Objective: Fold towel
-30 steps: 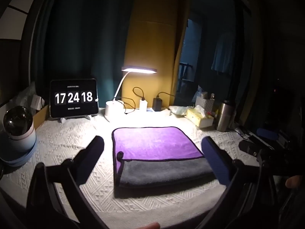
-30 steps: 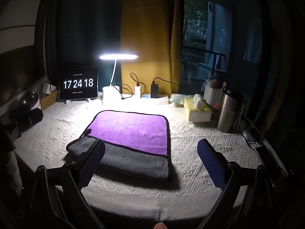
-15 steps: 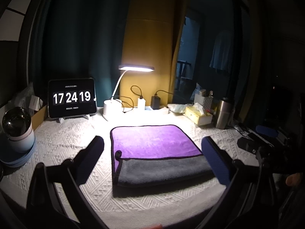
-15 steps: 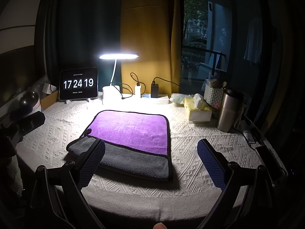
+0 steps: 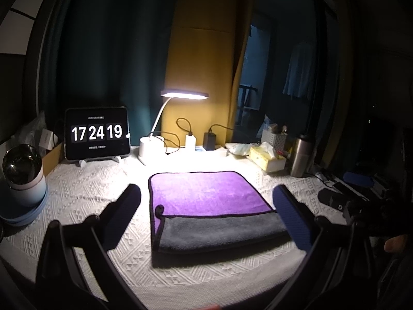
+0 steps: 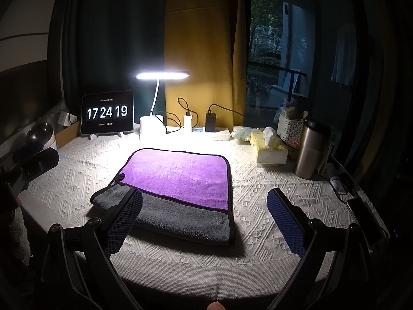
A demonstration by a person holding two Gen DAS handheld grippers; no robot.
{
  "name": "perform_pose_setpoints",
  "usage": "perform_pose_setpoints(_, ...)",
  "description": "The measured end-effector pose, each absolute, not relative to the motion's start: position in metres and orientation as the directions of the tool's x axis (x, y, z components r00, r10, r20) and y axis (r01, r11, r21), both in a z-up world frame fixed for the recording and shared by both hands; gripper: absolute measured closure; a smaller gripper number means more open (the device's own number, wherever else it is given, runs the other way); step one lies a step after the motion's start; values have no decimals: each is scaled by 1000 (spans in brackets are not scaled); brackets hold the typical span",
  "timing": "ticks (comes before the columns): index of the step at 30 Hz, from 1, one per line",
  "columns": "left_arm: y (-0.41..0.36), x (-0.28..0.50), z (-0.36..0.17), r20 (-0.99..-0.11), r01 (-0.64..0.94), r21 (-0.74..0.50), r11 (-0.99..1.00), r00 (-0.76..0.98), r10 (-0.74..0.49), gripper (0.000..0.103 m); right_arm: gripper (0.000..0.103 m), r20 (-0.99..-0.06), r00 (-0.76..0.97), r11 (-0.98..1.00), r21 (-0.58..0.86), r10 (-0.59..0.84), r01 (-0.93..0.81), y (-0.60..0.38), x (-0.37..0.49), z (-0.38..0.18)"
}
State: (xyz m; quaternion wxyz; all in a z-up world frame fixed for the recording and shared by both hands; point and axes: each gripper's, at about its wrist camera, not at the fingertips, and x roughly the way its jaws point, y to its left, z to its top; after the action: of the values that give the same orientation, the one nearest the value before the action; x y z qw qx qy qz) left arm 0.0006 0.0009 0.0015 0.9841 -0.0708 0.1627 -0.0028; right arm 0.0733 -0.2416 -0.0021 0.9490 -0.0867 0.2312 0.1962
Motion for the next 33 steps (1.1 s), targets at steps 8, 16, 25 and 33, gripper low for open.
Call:
perform_pose_setpoints(8,0,-1,2,-315,-17,-143,990,949,-30,0,4,-474,815,908,-74,332,-413,-242,73,-2)
perform_pose_setpoints(16,-1,-1,3,-309,-13,-145,989,950,-33,0,4,-474,816,908,-74,332,-413,-241,73,-2)
perform_pose_setpoints(25,-2,-1,2,-309,-12,-148,989,950,-35,0,4,-473,816,908,-75,332,-413,-241,73,-2)
perform_pose_setpoints(33,-1,-2,1,-307,-11,-150,989,951,-36,0,4,-474,816,908,-75,332,-413,-241,73,-2)
